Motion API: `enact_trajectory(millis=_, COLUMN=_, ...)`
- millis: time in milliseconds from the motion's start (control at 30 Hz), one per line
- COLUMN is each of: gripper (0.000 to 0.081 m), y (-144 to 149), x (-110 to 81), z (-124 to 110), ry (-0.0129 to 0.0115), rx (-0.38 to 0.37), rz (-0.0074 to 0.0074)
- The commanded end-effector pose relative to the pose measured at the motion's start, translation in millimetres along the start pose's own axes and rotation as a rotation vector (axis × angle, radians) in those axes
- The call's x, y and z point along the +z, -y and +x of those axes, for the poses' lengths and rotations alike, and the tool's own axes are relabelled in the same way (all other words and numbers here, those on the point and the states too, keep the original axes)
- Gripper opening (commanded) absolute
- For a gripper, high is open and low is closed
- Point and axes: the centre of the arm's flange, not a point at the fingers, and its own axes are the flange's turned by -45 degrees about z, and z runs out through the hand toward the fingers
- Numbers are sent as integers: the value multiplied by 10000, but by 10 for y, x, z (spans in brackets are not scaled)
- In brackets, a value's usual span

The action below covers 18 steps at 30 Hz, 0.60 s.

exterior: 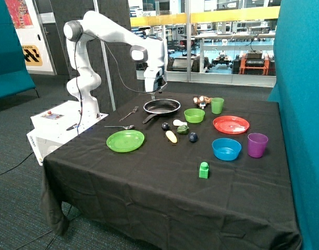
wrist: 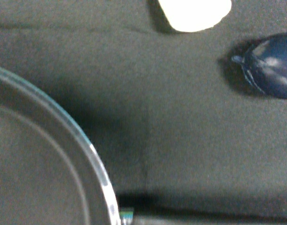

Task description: Cook the capsicum and place it on a plate

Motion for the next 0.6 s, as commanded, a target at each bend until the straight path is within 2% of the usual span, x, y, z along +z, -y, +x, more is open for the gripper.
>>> enact_trajectory(millis=0, gripper=647, y=-40, x=193, z=203, ry=-7, rx=247, rz=33)
enact_trajectory(millis=233, gripper=653, y=-80, x=311, z=333, ry=-7, rx=174, rz=32)
enact_trajectory(millis=567, gripper=646, y=-102, x=502, z=687, ry=-7, rx=283, rz=33)
